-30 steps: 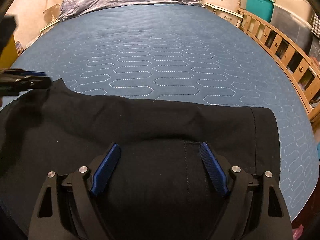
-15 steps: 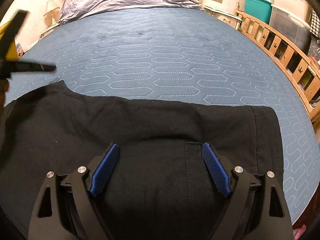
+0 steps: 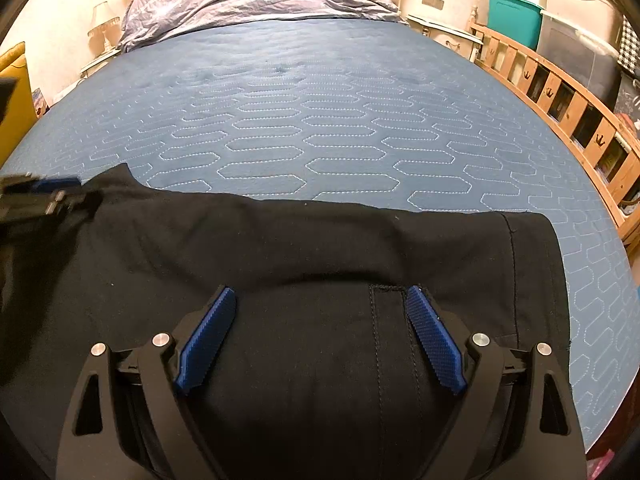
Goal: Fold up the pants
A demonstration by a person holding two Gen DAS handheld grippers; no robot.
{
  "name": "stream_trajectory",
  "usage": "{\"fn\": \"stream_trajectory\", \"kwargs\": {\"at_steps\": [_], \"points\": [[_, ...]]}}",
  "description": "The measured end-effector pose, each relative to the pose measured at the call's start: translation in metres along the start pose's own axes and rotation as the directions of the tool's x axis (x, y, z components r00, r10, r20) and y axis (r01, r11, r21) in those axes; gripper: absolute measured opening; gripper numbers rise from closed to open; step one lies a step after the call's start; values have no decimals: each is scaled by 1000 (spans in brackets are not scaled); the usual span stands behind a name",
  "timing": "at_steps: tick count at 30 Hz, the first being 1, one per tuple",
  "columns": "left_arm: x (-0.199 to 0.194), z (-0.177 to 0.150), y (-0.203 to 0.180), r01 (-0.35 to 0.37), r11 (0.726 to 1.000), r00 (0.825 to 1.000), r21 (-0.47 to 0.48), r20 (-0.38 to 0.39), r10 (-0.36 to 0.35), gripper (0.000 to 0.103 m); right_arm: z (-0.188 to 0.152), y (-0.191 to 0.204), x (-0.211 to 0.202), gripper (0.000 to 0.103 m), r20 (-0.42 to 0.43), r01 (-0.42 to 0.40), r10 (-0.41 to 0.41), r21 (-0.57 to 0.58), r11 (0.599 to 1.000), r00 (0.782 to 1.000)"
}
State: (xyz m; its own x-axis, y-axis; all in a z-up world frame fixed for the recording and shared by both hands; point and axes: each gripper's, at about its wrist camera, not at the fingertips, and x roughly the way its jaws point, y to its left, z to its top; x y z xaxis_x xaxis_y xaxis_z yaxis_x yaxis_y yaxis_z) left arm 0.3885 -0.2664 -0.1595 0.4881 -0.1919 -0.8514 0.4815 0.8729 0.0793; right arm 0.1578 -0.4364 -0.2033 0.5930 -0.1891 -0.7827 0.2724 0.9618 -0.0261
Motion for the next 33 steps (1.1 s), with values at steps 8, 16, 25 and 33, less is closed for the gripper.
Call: {"fn": "stream_trajectory", "kwargs": {"at_steps": [8,16,25,33], "points": [[-26,-12,-9,182,983,983,-2,39,-182,68,1,0,0,86,4,-1,1,3,1000,1000],[-47,-26,2,-119,989,974,-90,182,134,91,6,-1,-1,88,-15,-16,16,-1,1000,1000],[-149,-160,38,31,954,982,-299,189,27,90,24,-50,-18,87,21,32,-33,25,999,999],[-180,-235,81,45,920,990,-390,139,11,73,47,-101,-44,92,82,35,-40,67,997,996]]}}
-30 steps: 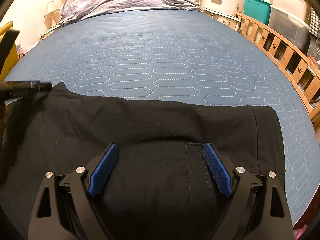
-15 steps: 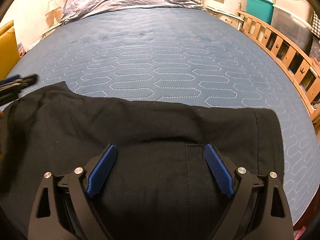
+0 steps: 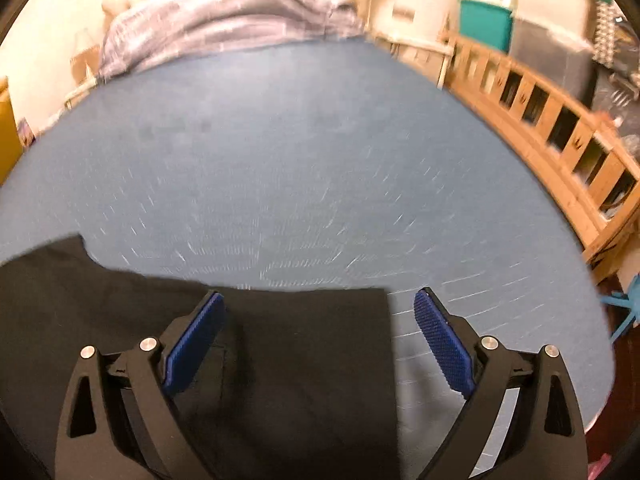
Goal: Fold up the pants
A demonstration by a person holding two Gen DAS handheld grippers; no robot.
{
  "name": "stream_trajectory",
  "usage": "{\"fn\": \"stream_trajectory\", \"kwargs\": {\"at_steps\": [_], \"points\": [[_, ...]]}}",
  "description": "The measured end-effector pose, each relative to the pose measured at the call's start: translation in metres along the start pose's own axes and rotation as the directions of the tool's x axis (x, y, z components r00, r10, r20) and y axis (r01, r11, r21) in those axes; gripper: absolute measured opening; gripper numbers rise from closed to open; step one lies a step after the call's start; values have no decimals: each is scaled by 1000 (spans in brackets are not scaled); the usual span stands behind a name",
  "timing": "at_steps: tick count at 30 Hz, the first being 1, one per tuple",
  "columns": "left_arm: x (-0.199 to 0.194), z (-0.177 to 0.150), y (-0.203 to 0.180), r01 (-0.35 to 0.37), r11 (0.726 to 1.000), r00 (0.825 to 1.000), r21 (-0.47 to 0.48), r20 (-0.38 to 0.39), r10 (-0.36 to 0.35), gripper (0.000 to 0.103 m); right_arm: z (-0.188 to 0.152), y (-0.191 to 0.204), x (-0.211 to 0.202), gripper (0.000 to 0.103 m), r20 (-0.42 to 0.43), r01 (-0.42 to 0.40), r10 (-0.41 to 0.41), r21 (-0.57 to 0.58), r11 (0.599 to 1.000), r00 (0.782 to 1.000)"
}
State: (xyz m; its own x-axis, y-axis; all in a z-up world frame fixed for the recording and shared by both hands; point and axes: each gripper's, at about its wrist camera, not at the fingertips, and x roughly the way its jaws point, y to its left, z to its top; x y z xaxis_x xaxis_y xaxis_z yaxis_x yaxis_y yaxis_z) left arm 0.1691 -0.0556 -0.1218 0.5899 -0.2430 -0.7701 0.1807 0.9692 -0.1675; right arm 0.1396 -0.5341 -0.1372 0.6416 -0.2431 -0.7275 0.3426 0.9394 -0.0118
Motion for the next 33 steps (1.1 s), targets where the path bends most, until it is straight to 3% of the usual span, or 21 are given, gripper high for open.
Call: {"fn": "stream_trajectory", "kwargs": {"at_steps": [2,7,9,12,14,16,18,19,21,24,27,30,33], "points": [[-8,-8,14,14,1000,1000,-20,-20,-14,51,-10,-11,-34,92,21,-1,0,54,999,1000],[-18,-22,26,24,999,1000,-29,-2,-25,49,-69,-5,-103,92,37,-28,23,126,992,999],[-12,-24,24,38,999,999,-23,-15,-39,49,-99,26,-121,91,48,-114,111,86,990,993],[-5,-28,22,31,1000,999,-4,-15,-31,49,-127,71,-119,91,19,-140,140,-11,990,990],[11,-32,25,8,1000,997,22,-82,-7,49,-138,89,-107,91,-24,-153,153,-22,988,988],[7,-39,31,23,1000,997,15,-74,-21,49,-142,101,-92,91,-65,-151,148,-40,988,987],[-1,-43,38,30,999,996,17,-81,-28,49,-152,114,-76,92,-133,-95,78,-125,988,988],[-4,-43,43,35,999,996,1,-77,-35,50,-155,114,-73,92,-139,-97,78,-130,987,987],[-15,-50,70,101,988,992,-117,-64,-109,57,-153,109,-72,92,-143,-112,98,-94,989,985],[-25,-62,113,88,965,993,-246,-49,-103,57,-155,116,-73,92,-149,-90,70,-131,987,986],[-49,-69,170,85,920,996,-383,9,-88,57,-155,112,-69,92,-144,-96,78,-120,988,986],[-75,-76,241,96,820,994,-564,90,-54,57,-155,112,-70,92,-149,-90,72,-118,989,986],[-92,-78,303,105,735,990,-670,138,-15,57,-149,115,-76,92,-147,-49,33,-104,993,989]]}}
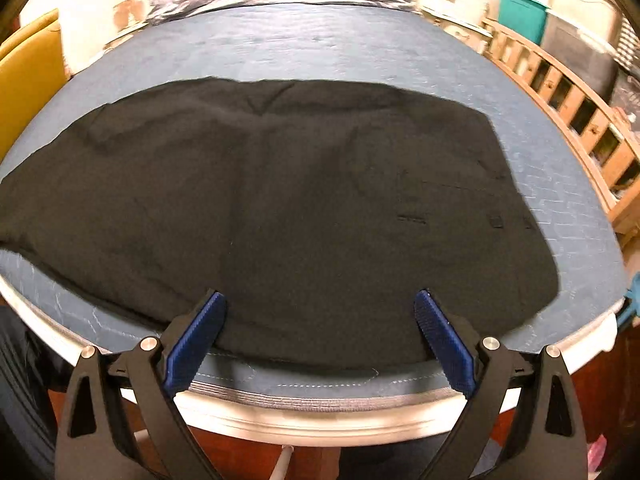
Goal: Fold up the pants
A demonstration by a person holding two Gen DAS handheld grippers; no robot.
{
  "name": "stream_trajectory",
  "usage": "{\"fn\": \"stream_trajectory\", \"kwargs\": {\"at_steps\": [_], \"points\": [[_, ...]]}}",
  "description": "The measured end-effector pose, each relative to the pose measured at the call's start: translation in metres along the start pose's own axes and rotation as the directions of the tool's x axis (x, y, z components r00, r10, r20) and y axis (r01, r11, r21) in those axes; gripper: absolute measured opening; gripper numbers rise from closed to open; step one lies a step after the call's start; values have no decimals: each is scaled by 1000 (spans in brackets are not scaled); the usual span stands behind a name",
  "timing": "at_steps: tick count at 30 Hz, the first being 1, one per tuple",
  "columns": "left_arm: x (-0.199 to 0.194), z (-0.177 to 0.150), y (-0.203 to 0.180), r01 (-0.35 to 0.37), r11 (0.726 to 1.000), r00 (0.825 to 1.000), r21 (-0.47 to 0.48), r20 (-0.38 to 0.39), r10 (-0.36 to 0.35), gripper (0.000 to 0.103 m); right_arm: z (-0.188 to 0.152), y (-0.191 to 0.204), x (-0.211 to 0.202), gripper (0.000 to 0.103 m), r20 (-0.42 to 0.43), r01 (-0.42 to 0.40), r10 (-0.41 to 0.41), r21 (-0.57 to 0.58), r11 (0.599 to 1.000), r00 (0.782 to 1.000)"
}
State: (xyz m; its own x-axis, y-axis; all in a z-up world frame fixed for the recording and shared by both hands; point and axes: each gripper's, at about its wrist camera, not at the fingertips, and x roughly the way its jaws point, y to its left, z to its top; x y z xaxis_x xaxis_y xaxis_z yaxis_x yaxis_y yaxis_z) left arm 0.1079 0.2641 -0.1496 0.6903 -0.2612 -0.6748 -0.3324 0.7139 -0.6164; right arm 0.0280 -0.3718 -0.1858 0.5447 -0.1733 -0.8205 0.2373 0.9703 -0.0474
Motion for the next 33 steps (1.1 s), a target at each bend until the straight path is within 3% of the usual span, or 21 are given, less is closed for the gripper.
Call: {"fn": "stream_trajectory", "kwargs": {"at_steps": [3,7,9,15,21,25,27,29,31,33], "points": [[-5,25,13,-70,997,997,19,37,69,56,10,12,-16,92,45,-3,3,1,1000,999],[9,40,4,-60,993,998,105,28,57,56,38,54,-30,93,80,-89,90,-20,996,993],[18,45,14,-58,997,998,47,17,58,50,53,83,-30,93,78,-129,134,-63,990,988],[19,45,58,72,989,997,-130,8,-71,50,124,189,-9,92,88,-256,272,-156,954,958],[5,52,98,217,944,976,-248,34,-215,49,175,259,51,92,47,-169,187,-258,951,981],[9,66,106,282,913,959,-295,58,-277,49,204,262,78,92,66,-86,103,-226,970,992],[13,73,110,319,894,947,-314,72,-313,49,214,260,99,93,3,-80,82,-177,981,997],[24,82,111,355,872,933,-338,74,-351,48,208,267,122,93,-83,-66,50,-202,977,995],[36,92,111,345,872,937,-347,63,-345,47,205,264,125,99,-37,-56,50,-209,976,998],[43,96,112,320,874,945,-366,49,-325,46,207,260,126,98,-43,-69,62,-187,980,997]]}}
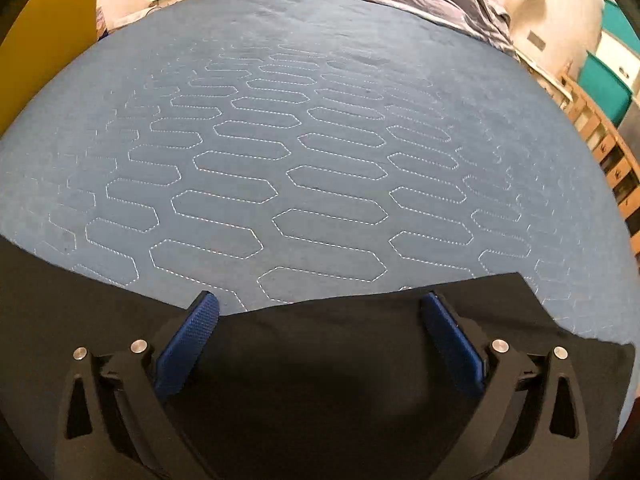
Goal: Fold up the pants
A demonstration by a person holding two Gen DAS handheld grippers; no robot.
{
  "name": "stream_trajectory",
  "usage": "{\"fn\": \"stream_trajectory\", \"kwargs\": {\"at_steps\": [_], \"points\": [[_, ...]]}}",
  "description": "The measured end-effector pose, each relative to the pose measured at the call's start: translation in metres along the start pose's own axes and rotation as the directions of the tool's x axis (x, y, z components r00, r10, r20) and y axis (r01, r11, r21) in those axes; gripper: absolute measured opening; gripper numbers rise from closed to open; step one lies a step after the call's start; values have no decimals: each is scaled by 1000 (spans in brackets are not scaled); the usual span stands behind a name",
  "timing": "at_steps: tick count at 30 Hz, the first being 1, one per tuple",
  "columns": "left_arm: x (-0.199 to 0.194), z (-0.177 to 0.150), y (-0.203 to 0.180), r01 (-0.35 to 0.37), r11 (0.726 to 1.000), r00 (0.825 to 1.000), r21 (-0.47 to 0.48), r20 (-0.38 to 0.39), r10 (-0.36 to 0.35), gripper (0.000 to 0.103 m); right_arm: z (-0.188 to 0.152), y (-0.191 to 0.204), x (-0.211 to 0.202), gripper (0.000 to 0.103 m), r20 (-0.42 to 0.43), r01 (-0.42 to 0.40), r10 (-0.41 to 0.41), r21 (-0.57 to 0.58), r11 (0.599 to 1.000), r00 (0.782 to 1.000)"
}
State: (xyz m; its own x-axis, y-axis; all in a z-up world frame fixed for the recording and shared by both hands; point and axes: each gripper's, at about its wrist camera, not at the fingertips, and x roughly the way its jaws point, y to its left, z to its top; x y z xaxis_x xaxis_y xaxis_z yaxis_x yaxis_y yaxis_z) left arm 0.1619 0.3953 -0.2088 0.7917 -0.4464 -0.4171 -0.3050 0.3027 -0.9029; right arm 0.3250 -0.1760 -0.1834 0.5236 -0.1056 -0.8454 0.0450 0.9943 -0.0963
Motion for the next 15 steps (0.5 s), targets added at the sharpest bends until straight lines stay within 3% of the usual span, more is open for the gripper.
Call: {"fn": "stream_trajectory", "kwargs": {"at_steps": [3,6,10,15], "points": [[5,5,4,-1,1000,1000,-11,0,1,45,-3,-1,-23,98,54,37,-38,20,999,998],[12,12,3,15,1000,1000,-11,3,-15,45,-22,8,-61,98,126,-20,16,29,999,992],[14,15,1,20,1000,1000,18,11,-20,45,-68,37,-106,98,162,-50,49,1,999,986],[27,21,-10,-1,998,1000,70,-15,3,27,-106,62,-116,98,139,-52,52,-3,999,989]]}}
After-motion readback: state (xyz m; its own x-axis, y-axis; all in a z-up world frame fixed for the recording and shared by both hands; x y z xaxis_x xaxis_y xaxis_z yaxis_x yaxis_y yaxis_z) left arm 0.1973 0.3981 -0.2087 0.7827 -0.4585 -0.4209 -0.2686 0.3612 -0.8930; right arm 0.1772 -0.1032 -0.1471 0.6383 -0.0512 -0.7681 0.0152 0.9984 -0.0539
